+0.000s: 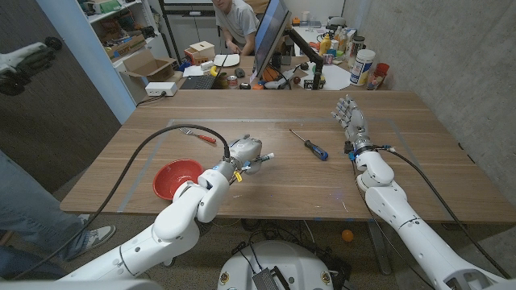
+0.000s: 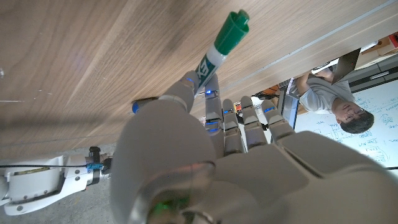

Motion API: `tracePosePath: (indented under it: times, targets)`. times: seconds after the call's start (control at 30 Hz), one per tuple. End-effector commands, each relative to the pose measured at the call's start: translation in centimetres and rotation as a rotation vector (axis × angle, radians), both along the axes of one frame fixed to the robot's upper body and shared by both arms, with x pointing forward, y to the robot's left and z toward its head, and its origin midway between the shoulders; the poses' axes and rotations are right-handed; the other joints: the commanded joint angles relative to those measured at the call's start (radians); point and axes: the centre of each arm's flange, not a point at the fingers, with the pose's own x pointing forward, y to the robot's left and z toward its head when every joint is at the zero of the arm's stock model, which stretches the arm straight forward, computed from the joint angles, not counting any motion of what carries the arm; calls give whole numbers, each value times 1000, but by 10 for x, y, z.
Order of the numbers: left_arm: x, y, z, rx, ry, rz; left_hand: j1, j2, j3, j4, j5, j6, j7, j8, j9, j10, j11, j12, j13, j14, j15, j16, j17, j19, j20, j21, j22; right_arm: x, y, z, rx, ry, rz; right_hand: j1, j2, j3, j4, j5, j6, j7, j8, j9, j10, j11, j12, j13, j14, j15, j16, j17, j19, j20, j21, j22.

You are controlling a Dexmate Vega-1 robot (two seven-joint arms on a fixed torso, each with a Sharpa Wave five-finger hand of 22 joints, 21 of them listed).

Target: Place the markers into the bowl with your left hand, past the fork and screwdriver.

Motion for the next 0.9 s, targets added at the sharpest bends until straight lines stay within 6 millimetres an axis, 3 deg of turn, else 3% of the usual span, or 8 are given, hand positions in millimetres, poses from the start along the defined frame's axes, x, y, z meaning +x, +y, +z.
tracePosePath:
  times: [0.03, 0.37, 0.9]
  targets:
    - [-19, 24, 6, -38, 42, -73, 9, 3, -4, -1, 8, 46, -51, -4, 51, -1, 2, -4, 2, -6, 0, -6, 0, 0, 5, -4, 1, -11, 8, 2, -9, -10, -16, -10, 1, -1, 0, 10, 4, -1, 1, 4, 9, 2, 3, 4, 14, 0, 5, 4, 6, 4, 0, 4]
    - [-27, 52, 14, -49, 83, -104, 13, 4, -10, -1, 9, 31, -54, -13, 58, -6, -1, -10, 2, -12, -2, -8, 0, -6, 5, -7, 1, -21, 13, 1, -8, -9, -39, -11, 1, -1, -1, 10, 5, 0, 1, 4, 10, 2, 4, 4, 16, 0, 5, 4, 10, 3, 1, 4]
    - [-39, 79, 14, -74, 119, -84, 19, 7, -16, -2, 12, 15, -55, -23, 65, -13, -3, -17, 3, -16, -1, -8, 0, -14, 6, -11, 1, -26, 14, 0, -17, 11, -56, -11, 2, 0, -2, 10, 7, 0, 2, 4, 12, 3, 4, 4, 25, -3, 8, 5, 17, 2, 3, 4]
